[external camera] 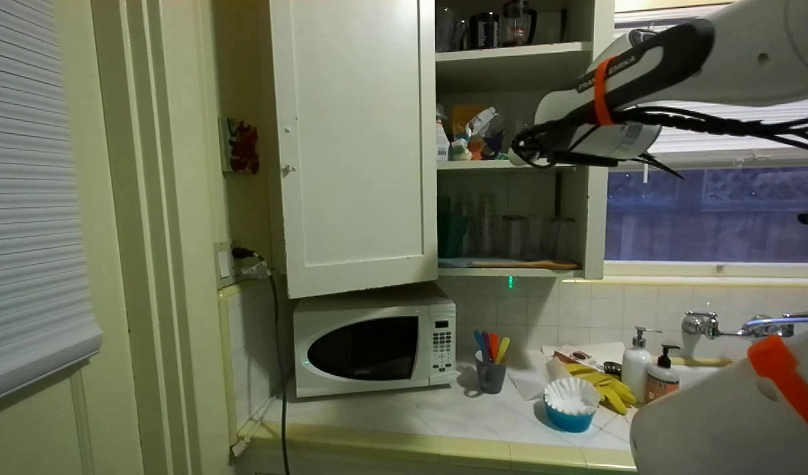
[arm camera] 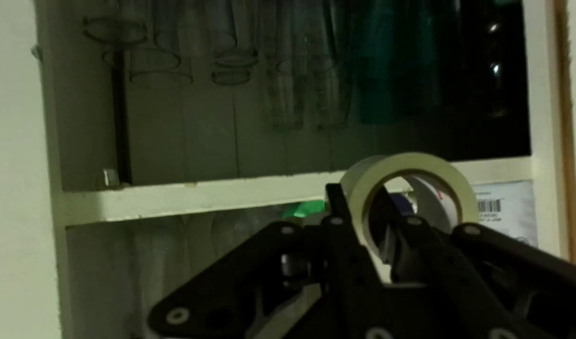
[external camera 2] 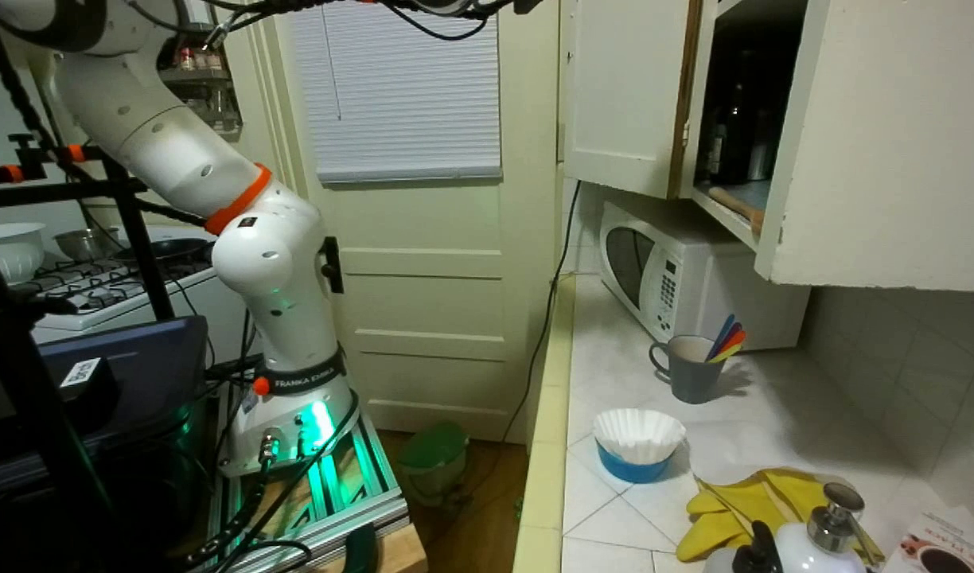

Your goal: Move the tape in the cabinet to the bottom shelf.

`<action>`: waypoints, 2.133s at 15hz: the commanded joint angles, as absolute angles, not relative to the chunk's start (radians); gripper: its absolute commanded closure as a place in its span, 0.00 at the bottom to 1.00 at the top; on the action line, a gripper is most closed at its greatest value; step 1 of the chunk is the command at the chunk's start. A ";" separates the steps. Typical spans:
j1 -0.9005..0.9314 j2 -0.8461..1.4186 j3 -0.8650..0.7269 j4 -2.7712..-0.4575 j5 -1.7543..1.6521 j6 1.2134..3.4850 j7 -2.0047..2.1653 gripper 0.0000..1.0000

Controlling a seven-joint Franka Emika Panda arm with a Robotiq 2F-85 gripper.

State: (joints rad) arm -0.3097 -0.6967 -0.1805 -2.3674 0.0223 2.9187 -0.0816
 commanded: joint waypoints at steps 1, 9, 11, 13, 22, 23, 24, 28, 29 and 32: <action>-0.277 -0.845 -0.216 -2.474 -0.018 2.713 -0.125 0.96; -0.581 -0.602 0.042 -2.507 -0.270 2.917 0.180 0.96; -0.738 -0.528 0.152 -2.485 -0.398 3.027 0.328 0.96; -0.893 -0.469 0.259 -2.441 -0.507 3.084 0.481 0.96; -1.245 -0.362 0.638 -2.287 -0.529 3.075 0.615 0.96; -1.264 -0.354 0.664 -2.280 -0.524 3.082 0.627 0.96; -1.279 -0.341 0.691 -2.273 -0.517 3.095 0.639 0.96; -1.264 -0.289 0.705 -2.266 -0.474 3.049 0.644 0.96; -1.268 -0.332 0.703 -2.290 -0.490 3.072 0.638 0.83; -1.275 -0.330 0.698 -2.295 -0.490 3.094 0.649 0.96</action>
State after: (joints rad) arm -1.2677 -0.3002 0.7018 -2.2835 -0.4877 3.0716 0.6380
